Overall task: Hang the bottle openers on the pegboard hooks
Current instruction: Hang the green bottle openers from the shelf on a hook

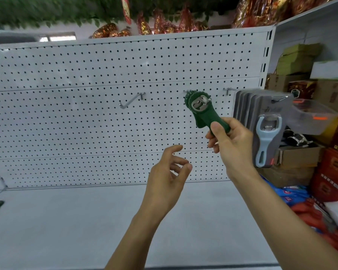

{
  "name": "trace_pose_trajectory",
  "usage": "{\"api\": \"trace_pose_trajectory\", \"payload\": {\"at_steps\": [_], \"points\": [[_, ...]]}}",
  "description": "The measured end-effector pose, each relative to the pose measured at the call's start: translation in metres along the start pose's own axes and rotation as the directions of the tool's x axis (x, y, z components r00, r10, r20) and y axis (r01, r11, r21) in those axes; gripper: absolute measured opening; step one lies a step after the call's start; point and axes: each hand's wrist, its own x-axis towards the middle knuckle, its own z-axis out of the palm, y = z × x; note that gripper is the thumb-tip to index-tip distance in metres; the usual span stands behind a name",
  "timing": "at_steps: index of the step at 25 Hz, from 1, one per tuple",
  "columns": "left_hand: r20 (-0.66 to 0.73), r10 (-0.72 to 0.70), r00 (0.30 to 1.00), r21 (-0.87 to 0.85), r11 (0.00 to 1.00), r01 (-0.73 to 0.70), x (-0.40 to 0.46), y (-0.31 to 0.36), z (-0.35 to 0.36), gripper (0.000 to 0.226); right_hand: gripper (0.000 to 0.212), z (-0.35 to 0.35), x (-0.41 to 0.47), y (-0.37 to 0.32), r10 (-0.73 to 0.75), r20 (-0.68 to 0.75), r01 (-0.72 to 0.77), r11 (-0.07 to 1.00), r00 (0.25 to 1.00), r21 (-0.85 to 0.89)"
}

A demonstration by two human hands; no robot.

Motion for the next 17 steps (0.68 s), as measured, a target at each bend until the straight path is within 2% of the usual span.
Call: {"api": "trace_pose_trajectory", "payload": {"at_steps": [10,12,15,17], "points": [[-0.018,-0.034,0.999,0.165,0.986,0.036,-0.003,-0.01,-0.003,0.036,0.006,0.011,0.034,0.024,0.135,-0.016,-0.136,0.989,0.991,-0.05],[-0.038,-0.023,0.999,0.22,0.975,0.031,-0.007,-0.012,-0.003,0.037,0.013,0.01,0.025,0.029,0.191,-0.011,-0.191,0.979,0.982,-0.07],[-0.084,-0.014,0.996,0.341,0.939,0.042,-0.023,-0.022,-0.004,0.038,0.028,0.005,-0.011,0.048,0.263,0.089,-0.242,0.951,0.961,-0.19],[-0.112,-0.011,0.994,0.409,0.911,0.057,-0.04,-0.033,-0.006,0.041,0.029,0.002,-0.044,0.062,0.209,0.215,-0.133,0.938,0.954,-0.319]]}}
